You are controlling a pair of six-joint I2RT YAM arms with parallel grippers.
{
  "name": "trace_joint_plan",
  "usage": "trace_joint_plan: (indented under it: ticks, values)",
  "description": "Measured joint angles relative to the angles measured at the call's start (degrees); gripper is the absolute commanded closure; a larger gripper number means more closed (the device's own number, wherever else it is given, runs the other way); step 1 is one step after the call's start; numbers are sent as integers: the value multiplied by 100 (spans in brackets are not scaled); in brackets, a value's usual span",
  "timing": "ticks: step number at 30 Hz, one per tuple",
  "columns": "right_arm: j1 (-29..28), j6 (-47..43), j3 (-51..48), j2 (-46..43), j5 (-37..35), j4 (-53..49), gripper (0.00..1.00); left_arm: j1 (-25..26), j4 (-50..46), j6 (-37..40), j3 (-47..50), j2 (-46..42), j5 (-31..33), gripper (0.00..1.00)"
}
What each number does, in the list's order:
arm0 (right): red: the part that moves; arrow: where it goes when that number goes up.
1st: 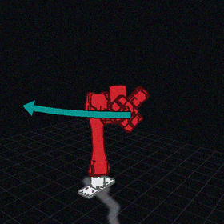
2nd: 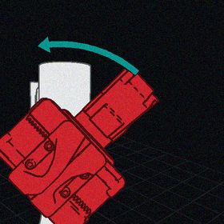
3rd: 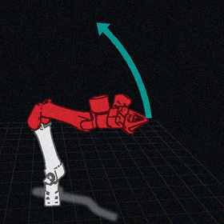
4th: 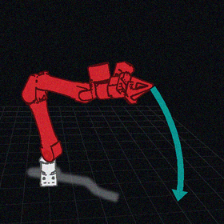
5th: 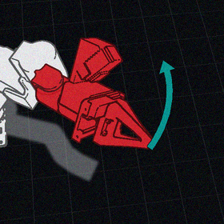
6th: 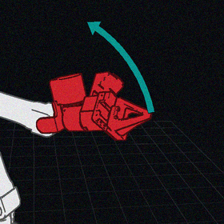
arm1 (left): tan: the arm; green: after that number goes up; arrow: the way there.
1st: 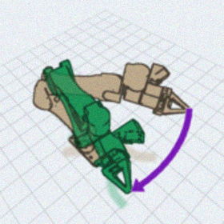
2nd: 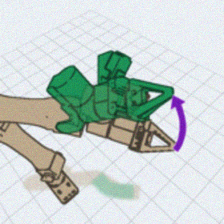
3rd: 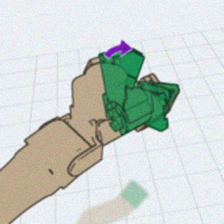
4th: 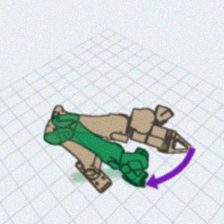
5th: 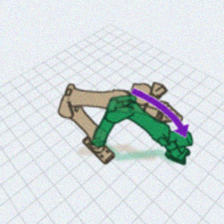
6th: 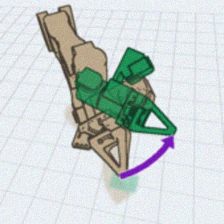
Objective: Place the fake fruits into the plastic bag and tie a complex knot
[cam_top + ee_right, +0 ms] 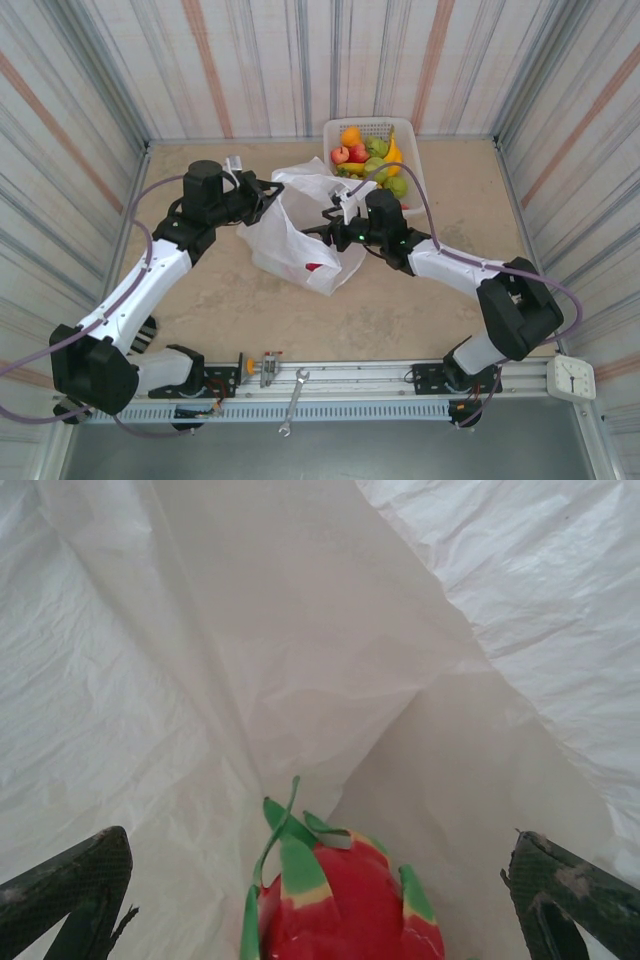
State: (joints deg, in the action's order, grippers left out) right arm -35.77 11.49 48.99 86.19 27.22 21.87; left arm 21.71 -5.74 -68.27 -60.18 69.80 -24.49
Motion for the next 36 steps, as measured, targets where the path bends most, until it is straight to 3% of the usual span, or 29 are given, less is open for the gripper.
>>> trace_joint_plan:
  ticks: [6,10,20,26,36]
  values:
    - [57,-24,0,-149,-181,-258,0,-133,-4,201,11,-26,-236,100]
    - [216,-20,0,-212,-188,-455,7,-221,-15,267,155,-179,-326,100]
    - [352,153,31,-496,-81,-1067,38,-367,-50,262,396,-339,-402,100]
    - [105,424,31,-750,-4,-1259,56,-367,-50,247,396,-339,-402,100]
    - [-208,245,-192,-1399,-352,-2002,56,-367,-48,245,396,-302,-402,100]
